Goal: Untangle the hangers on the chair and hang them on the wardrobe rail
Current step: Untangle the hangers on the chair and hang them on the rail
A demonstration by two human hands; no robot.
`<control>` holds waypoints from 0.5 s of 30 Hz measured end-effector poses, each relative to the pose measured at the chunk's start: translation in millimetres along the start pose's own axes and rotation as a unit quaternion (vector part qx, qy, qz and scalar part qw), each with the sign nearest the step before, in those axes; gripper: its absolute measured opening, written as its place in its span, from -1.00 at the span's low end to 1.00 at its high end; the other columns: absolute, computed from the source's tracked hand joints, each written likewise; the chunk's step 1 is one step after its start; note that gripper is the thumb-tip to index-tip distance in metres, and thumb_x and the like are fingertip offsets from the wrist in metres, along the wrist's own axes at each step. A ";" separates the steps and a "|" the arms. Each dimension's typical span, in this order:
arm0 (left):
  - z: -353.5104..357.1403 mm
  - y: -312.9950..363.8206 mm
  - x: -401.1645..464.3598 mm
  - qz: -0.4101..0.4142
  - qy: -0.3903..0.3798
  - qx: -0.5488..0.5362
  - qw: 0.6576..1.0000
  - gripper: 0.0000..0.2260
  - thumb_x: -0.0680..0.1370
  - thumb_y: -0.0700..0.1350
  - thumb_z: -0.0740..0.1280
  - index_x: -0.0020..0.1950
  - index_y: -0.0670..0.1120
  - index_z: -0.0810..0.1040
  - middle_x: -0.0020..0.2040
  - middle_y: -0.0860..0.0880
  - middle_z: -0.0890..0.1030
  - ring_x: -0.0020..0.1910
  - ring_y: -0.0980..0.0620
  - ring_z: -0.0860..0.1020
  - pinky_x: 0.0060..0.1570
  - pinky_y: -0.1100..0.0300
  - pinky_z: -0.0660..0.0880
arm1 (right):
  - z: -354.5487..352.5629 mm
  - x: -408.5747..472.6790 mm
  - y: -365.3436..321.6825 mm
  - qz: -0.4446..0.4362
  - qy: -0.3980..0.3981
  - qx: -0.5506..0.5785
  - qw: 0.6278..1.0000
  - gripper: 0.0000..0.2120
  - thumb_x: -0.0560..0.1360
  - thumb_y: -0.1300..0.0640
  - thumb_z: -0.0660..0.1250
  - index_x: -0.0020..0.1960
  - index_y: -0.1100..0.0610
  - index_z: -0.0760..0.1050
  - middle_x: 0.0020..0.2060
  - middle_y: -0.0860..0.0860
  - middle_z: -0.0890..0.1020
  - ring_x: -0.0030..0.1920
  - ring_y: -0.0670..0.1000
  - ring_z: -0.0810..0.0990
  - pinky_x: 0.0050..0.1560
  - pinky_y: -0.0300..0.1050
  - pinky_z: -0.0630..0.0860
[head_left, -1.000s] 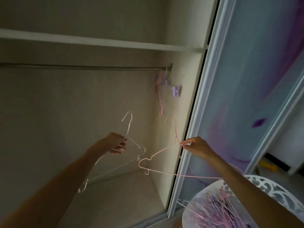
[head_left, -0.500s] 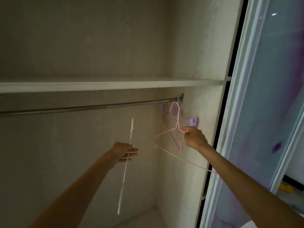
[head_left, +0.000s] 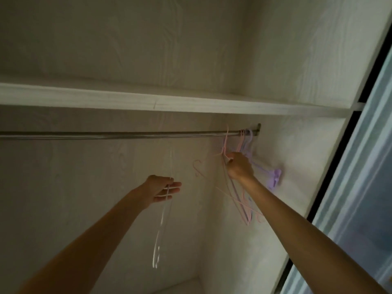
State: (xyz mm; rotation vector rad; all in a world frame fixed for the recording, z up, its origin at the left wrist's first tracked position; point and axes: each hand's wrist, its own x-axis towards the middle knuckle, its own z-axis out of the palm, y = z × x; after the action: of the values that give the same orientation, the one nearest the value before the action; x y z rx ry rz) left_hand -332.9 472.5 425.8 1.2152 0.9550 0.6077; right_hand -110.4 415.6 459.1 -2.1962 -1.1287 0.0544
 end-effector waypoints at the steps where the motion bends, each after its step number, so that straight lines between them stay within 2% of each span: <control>1: 0.0 0.2 4.8 -0.002 -0.002 0.002 1.000 -0.75 0.59 -0.21 0.23 0.24 -0.25 0.46 -0.03 -0.05 0.64 -0.05 0.01 0.60 0.03 0.13 0.50 | 7.0 4.7 1.3 0.003 -0.010 -0.004 1.000 -0.60 0.55 0.23 0.10 0.37 0.05 0.39 0.34 0.15 0.45 0.30 0.19 0.45 0.24 -0.03 0.40; 5: -2.6 2.5 21.1 -0.003 -0.015 0.019 1.000 -0.72 0.59 -0.19 0.24 0.27 -0.26 0.46 0.13 -0.10 0.62 -0.08 0.07 0.59 -0.12 0.23 0.50 | 28.5 14.2 12.6 0.018 -0.036 0.009 0.999 -0.56 0.52 0.28 0.08 0.36 0.04 0.37 0.27 0.16 0.50 0.21 0.19 0.52 0.21 0.01 0.48; 8: -8.9 7.9 33.0 -0.007 -0.028 0.039 0.999 -0.72 0.59 -0.17 0.24 0.27 -0.24 0.47 0.11 -0.06 0.64 -0.05 0.08 0.60 -0.11 0.23 0.50 | 32.2 16.7 21.1 -0.011 -0.042 -0.047 0.998 -0.62 0.55 0.20 0.09 0.36 0.03 0.35 0.26 0.13 0.51 0.21 0.18 0.53 0.19 -0.03 0.47; 10: -12.5 13.2 39.4 -0.009 -0.036 0.049 0.998 -0.74 0.59 -0.17 0.24 0.25 -0.23 0.48 0.08 -0.04 0.65 -0.04 0.09 0.60 -0.08 0.23 0.50 | 26.6 25.7 18.8 -0.063 0.012 -0.090 0.994 -0.62 0.56 0.12 0.14 0.37 0.08 0.31 0.25 0.14 0.49 0.23 0.18 0.50 0.14 0.00 0.46; 13: -14.0 19.2 45.8 -0.015 -0.044 0.081 0.996 -0.79 0.59 -0.17 0.24 0.19 -0.21 0.50 0.05 -0.03 0.66 -0.04 0.08 0.62 -0.06 0.21 0.52 | 9.9 47.7 2.0 -0.138 0.097 -0.059 0.984 -0.63 0.55 0.11 0.22 0.34 0.14 0.33 0.23 0.15 0.47 0.20 0.17 0.51 0.05 -0.03 0.46; 15: -14.8 21.3 50.3 -0.016 -0.049 0.105 0.993 -0.85 0.59 -0.16 0.25 0.12 -0.16 0.52 0.00 0.00 0.67 -0.04 0.08 0.63 -0.02 0.19 0.52 | -0.4 63.1 -8.7 -0.151 0.117 -0.054 0.980 -0.63 0.53 0.09 0.28 0.29 0.19 0.35 0.24 0.14 0.45 0.23 0.14 0.47 0.13 -0.03 0.36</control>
State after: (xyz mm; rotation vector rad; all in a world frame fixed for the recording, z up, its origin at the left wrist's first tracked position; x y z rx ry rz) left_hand -318.9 527.1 431.2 1.4003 0.9721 0.4257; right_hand -76.9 465.6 480.2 -2.0326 -1.3393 -0.3961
